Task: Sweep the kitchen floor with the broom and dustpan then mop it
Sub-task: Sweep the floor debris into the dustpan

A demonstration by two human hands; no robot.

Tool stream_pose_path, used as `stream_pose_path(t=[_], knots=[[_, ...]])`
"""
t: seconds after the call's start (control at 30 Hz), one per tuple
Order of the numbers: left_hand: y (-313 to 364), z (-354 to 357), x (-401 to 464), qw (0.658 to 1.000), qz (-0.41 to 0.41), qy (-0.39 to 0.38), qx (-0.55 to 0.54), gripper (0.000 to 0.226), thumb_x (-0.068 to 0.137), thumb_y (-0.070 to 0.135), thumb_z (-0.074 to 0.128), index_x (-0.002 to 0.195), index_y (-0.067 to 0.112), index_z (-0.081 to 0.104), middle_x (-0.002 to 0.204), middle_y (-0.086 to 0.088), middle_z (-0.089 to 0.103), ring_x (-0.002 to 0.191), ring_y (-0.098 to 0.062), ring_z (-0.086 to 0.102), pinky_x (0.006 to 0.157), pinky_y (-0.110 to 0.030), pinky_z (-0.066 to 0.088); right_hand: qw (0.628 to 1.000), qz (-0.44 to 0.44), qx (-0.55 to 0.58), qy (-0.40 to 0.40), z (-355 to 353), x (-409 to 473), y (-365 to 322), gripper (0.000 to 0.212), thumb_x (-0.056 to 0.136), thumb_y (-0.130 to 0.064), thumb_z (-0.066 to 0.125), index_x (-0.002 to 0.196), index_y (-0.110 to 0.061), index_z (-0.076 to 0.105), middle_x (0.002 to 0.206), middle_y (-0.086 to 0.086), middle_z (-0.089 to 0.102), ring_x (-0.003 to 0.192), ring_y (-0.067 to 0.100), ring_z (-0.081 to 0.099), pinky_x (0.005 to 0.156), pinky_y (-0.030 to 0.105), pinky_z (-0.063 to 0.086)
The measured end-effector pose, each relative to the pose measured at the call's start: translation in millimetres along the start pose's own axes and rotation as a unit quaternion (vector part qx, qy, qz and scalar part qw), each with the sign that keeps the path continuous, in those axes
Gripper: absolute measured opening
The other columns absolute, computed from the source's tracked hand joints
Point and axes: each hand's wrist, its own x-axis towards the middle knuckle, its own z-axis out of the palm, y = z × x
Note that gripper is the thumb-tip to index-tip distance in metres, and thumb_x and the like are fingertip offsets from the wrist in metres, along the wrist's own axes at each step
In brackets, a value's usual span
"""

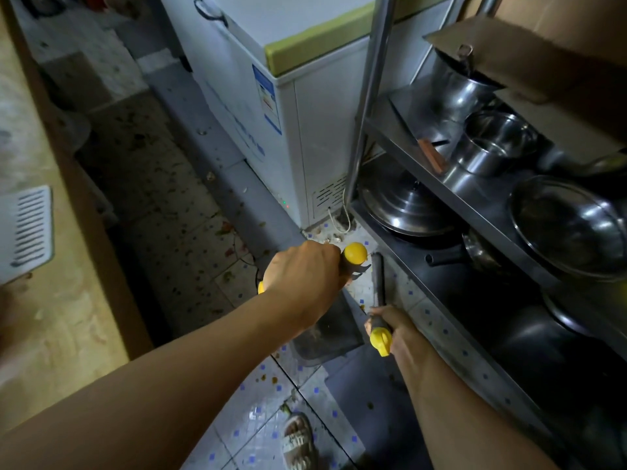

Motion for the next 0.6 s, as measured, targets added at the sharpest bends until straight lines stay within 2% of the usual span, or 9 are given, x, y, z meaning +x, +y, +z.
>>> stream_pose_path(t=[0.13, 0.23, 0.27, 0.37, 0.43, 0.5, 0.6], knots=[[-11.8, -4.9, 10.3, 1.000, -0.009, 0.004, -0.003, 0.035, 0.096, 0.048, 0.043, 0.104, 0.018, 0.059, 0.099, -0.007, 0.065, 0.091, -0.031, 0.063, 0.070, -0.033, 0.044, 1.000, -0.008, -0.014, -0.022, 10.8, -5.1, -13.1, 0.032, 0.098, -0.002, 0.041, 0.067, -0.003, 0.042, 0.028, 0.004, 0.043, 0.020, 0.011, 0.042, 0.028, 0.010, 0.032], [-18.7, -9.6, 17.0, 1.000, -0.015, 0.005, -0.011, 0.033, 0.095, 0.048, 0.046, 0.105, 0.020, 0.059, 0.098, -0.006, 0.065, 0.090, -0.029, 0.063, 0.071, -0.034, 0.047, 1.000, -0.005, -0.013, -0.026, 13.1, -11.3, -18.3, 0.017, 0.096, 0.000, 0.043, 0.081, 0.002, 0.051, 0.036, 0.007, 0.047, 0.024, 0.012, 0.044, 0.030, 0.012, 0.035], [-19.7, -11.4, 19.2, 1.000, -0.015, 0.003, -0.014, 0.033, 0.095, 0.048, 0.046, 0.105, 0.020, 0.059, 0.098, -0.005, 0.065, 0.089, -0.028, 0.063, 0.072, -0.034, 0.048, 1.000, -0.010, -0.016, -0.013, 12.5, -14.0, -20.0, 0.011, 0.093, 0.002, 0.045, 0.092, 0.004, 0.055, 0.046, 0.010, 0.052, 0.027, 0.013, 0.047, 0.032, 0.014, 0.037], [-24.1, -15.8, 27.7, 1.000, -0.020, 0.004, -0.022, 0.033, 0.094, 0.049, 0.047, 0.106, 0.020, 0.060, 0.093, -0.004, 0.063, 0.086, -0.026, 0.063, 0.071, -0.034, 0.048, 0.999, -0.034, -0.020, 0.033, 7.0, -2.5, -22.2, 0.036, 0.086, 0.008, 0.050, 0.122, 0.009, 0.055, 0.090, 0.024, 0.061, 0.051, 0.022, 0.059, 0.043, 0.022, 0.046], [-27.0, -16.8, 32.9, 0.999, -0.027, 0.009, -0.023, 0.032, 0.094, 0.047, 0.047, 0.105, 0.020, 0.060, 0.084, -0.001, 0.057, 0.077, -0.022, 0.058, 0.067, -0.031, 0.045, 0.998, -0.041, -0.016, 0.051, 3.6, 12.3, -24.2, 0.041, 0.083, 0.004, 0.056, 0.124, 0.009, 0.053, 0.105, 0.026, 0.063, 0.074, 0.031, 0.064, 0.060, 0.033, 0.055], [-28.4, -16.9, 37.0, 0.999, -0.033, 0.008, -0.023, 0.030, 0.095, 0.045, 0.047, 0.104, 0.020, 0.060, 0.082, 0.000, 0.054, 0.073, -0.020, 0.054, 0.065, -0.030, 0.042, 0.996, -0.042, -0.049, 0.059, 6.1, 7.8, -30.5, 0.039, 0.083, 0.001, 0.059, 0.121, 0.010, 0.054, 0.111, 0.023, 0.063, 0.086, 0.033, 0.064, 0.072, 0.037, 0.055], [-28.6, -17.7, 44.7, 0.999, -0.047, 0.013, -0.022, 0.029, 0.095, 0.044, 0.046, 0.101, 0.020, 0.061, 0.087, -0.003, 0.061, 0.079, -0.025, 0.060, 0.065, -0.030, 0.041, 0.994, -0.056, -0.068, 0.065, 9.6, 18.0, -42.1, 0.024, 0.087, 0.006, 0.053, 0.111, 0.004, 0.057, 0.104, 0.019, 0.060, 0.073, 0.030, 0.059, 0.058, 0.029, 0.048]])
